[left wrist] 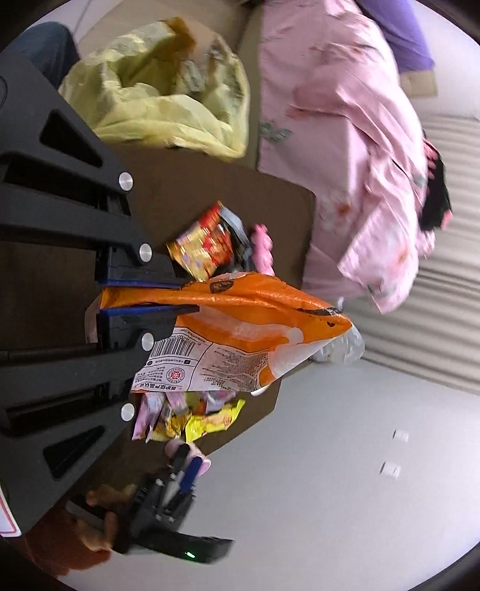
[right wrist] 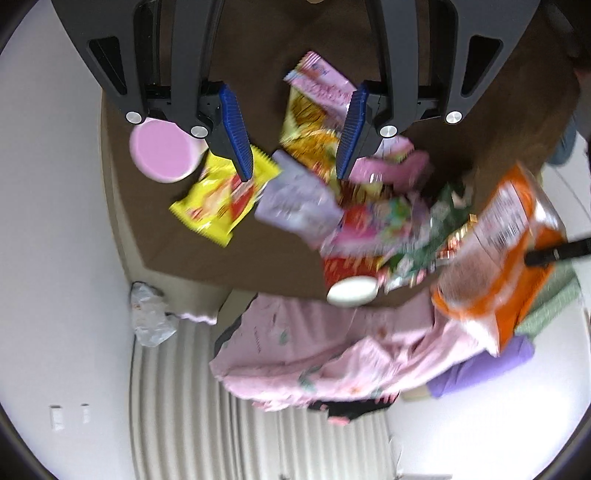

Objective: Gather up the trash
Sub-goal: 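Grasp the yellow-green snack wrapper with the right gripper while the left gripper holds the orange bag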

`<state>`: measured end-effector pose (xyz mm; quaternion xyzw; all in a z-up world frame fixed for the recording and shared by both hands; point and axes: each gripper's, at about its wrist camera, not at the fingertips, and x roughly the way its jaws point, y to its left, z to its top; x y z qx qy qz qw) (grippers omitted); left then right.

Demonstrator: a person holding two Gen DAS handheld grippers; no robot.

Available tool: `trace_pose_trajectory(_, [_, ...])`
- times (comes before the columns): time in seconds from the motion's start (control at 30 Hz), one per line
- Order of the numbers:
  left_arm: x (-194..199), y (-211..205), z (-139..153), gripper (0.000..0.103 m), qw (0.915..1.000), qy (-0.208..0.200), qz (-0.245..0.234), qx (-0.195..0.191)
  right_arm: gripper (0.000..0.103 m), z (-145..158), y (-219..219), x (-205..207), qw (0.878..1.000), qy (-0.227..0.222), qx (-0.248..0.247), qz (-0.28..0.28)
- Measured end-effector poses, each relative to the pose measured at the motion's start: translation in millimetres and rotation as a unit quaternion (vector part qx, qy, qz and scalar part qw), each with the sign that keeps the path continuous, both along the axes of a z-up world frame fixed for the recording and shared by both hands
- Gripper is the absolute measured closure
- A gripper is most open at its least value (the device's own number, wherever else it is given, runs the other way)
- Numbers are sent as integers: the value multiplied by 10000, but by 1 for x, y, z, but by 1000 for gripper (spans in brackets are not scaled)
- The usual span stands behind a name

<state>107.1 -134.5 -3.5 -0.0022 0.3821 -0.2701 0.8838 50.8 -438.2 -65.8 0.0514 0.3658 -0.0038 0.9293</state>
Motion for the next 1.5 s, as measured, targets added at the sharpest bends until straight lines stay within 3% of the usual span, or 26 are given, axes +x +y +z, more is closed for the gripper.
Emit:
trace_pose_trajectory(0.27, [-2, 17, -21, 96, 9998, 164, 84, -40, 58, -26, 9, 24, 9984, 425, -48, 360])
trace_pose_trajectory(0.4, [-3, 23, -26, 96, 9997, 239, 78, -73, 59, -33, 11, 22, 9961, 706, 206, 491])
trace_pose_trajectory(0.43, [-3, 24, -27, 96, 9996, 248, 76, -82, 60, -33, 13, 19, 9955, 737, 223, 546])
trace_pose_trajectory(0.5, [-4, 27, -28, 96, 9996, 269, 80, -101, 75, -33, 18, 9, 9952, 781, 108, 573])
trace_pose_trajectory(0.53, [-4, 28, -28, 96, 9995, 279, 88, -120, 77, -32, 20, 4, 9953, 776, 84, 579])
trace_pose_trajectory(0.83, [-13, 42, -16, 96, 9994, 119, 143, -304, 78, 21, 28, -33, 9986, 235, 214, 414])
trace_pose_trajectory(1.1, [-26, 63, 0, 96, 9984, -132, 277, -472, 78, 63, 48, -43, 9982, -166, 172, 545])
trace_pose_trajectory(1.33, [-31, 101, 14, 96, 9957, -317, 660, -573, 78, 87, 75, -38, 9962, -422, 140, 751])
trace_pose_trajectory(1.5, [-24, 150, 31, 96, 9883, -677, 1310, -379, 78, 107, 113, -14, 9914, -602, 43, 1165])
